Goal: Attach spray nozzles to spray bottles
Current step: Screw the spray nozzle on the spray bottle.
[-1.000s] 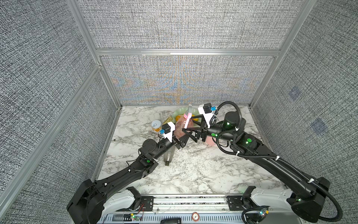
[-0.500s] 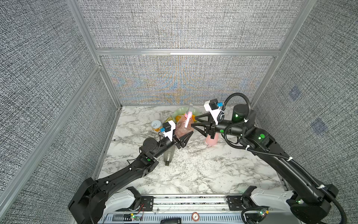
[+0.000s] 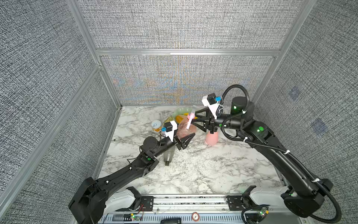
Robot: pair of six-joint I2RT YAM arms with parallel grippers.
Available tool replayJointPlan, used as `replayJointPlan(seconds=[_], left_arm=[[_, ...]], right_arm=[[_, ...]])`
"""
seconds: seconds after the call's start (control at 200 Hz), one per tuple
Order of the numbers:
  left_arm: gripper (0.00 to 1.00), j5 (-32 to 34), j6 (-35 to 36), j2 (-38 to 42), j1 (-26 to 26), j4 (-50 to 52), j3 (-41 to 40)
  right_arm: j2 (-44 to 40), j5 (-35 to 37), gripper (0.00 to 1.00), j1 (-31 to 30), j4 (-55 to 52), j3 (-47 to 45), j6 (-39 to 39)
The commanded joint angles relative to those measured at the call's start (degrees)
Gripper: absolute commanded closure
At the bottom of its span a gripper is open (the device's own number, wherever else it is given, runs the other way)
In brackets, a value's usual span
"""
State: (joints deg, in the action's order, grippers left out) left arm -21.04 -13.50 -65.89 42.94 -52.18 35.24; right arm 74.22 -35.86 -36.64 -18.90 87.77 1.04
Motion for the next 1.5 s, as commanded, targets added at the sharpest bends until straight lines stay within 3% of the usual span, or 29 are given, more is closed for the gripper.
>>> replayJointPlan(seconds=[0.0, 0.22, 0.545, 0.965, 1.271, 1.496], left_arm=[[0.29, -0.96, 0.43, 0.05, -0.05, -1.09, 0.31], [0.29, -0.79, 0.81, 0.05, -0.05, -0.68, 0.43], [0.29, -0.69, 1.49, 0.19, -0.05, 0.06, 0.62], [0.29, -0.16, 2.7, 0.64, -0.05, 0.94, 0.85], [0.3, 0.92, 6.32, 1.03, -0.05, 1.64, 1.06], [0.3, 4.8, 10.23, 2.08, -0.05, 1.77, 0.54]], right_arm=[[0.52, -1.9, 0.47, -0.01, 1.2, 0.77, 0.42], [0.93, -3.08, 0.49, 0.01, 3.31, 0.61, 2.04], [1.55, -3.92, 0.58, -0.01, 5.09, -0.04, 3.46], [1.6, -2.79, 0.81, -1.11, 6.86, -3.13, 6.41], [2.21, 13.59, 0.88, -6.89, 6.2, -6.6, 12.1], [6.29, 40.75, 0.91, -15.91, 1.55, -4.4, 15.9]])
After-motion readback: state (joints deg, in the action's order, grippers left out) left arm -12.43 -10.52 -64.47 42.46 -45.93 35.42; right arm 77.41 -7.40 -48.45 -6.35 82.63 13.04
